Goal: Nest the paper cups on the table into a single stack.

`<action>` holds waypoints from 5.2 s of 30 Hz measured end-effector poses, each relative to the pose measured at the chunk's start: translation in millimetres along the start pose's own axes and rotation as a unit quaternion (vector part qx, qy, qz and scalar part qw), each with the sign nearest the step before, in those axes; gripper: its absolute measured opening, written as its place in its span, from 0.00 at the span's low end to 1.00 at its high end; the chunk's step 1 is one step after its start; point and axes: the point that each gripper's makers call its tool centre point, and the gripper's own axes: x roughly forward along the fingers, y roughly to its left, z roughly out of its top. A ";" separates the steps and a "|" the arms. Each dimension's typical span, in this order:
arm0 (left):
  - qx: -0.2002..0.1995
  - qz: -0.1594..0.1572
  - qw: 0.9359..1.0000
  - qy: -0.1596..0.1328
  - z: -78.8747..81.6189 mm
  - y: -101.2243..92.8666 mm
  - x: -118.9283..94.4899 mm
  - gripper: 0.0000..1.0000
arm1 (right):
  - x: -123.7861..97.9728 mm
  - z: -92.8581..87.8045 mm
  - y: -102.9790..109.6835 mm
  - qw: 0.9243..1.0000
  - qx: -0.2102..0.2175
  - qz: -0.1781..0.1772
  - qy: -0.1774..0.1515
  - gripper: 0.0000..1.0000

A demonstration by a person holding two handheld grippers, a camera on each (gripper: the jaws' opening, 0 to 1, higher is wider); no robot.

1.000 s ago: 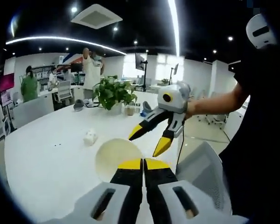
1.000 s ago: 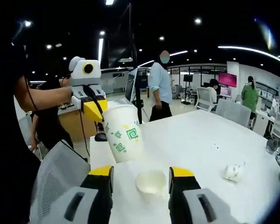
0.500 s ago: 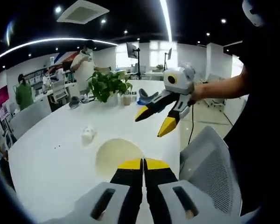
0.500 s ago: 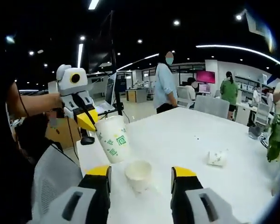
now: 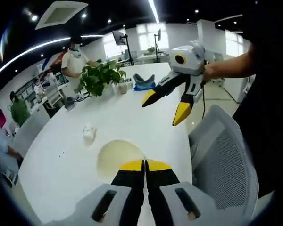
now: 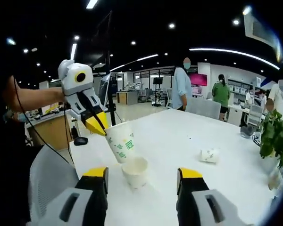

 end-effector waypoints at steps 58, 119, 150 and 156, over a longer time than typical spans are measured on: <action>0.055 -0.094 0.984 0.139 -51.5 1.7 78.1 0.00 | -17.2 -47.3 -10.7 0.997 0.028 -0.059 0.030 0.85; -0.049 -0.034 0.998 -0.018 -15.6 12.6 54.2 0.40 | -11.7 -55.2 -20.9 0.996 0.066 -0.064 0.019 0.87; -0.143 0.153 0.971 -0.118 -35.9 14.4 -24.6 0.83 | 14.9 -28.4 -150.1 0.996 0.033 -0.080 0.015 0.86; -0.147 0.161 0.969 -0.115 -41.3 12.4 -26.6 0.87 | 30.9 -26.6 -182.2 0.996 0.030 -0.086 0.016 0.86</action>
